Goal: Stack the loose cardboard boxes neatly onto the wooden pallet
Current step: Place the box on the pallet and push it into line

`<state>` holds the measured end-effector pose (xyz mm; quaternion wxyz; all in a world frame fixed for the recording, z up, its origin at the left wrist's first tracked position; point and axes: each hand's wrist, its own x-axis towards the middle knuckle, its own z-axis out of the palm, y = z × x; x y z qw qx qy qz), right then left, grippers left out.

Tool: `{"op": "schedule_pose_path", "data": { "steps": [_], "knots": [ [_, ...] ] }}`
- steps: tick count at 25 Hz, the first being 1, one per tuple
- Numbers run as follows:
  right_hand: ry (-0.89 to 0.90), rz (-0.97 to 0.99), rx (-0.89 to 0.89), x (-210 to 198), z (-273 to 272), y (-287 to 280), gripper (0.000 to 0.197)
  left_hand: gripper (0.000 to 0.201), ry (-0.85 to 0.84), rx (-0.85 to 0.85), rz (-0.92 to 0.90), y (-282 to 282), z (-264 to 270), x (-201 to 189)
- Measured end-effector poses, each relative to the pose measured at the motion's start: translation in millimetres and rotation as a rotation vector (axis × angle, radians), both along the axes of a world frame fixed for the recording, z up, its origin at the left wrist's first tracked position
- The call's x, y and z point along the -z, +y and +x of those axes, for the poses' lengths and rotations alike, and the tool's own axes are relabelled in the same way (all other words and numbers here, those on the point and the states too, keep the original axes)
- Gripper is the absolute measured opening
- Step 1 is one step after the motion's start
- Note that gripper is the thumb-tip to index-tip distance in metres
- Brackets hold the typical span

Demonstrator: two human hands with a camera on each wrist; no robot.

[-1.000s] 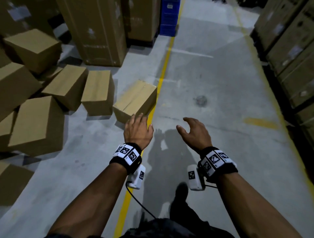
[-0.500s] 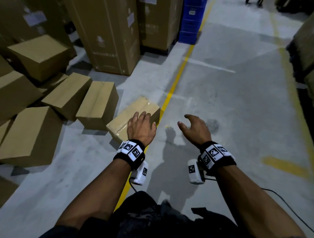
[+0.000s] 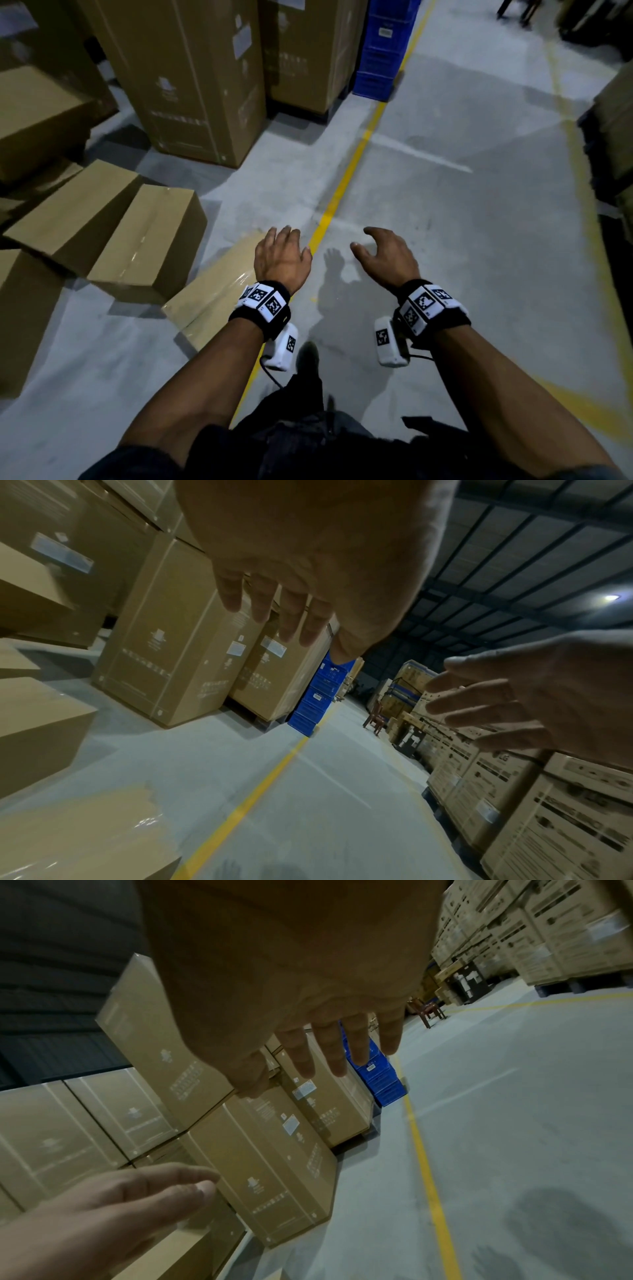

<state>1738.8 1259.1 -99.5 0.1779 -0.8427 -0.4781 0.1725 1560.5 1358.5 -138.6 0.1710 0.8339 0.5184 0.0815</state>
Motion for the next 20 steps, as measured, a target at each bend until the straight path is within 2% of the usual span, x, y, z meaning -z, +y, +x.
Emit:
{"op": "schedule_pose_path", "data": {
  "steps": [5,11,17,20],
  "knots": [
    [-0.009,-0.023,-0.011,-14.7,74.3,117.9,0.056,0.051,-0.008,-0.013,-0.009,110.3,78.5,-17.1],
    [0.014,-0.030,-0.134,-5.9,121.5,236.3,0.057,0.051,0.045,-0.112,-0.008,204.9,110.9,-19.2],
    [0.027,-0.019,-0.433,10.9,147.5,377.9,0.056,0.052,0.115,-0.399,-0.031,284.1,117.7,-4.4],
    [0.010,-0.045,-0.669,16.2,149.9,450.7,0.056,0.050,0.144,-0.622,-0.041,309.2,121.5,-1.9]
  ]
}}
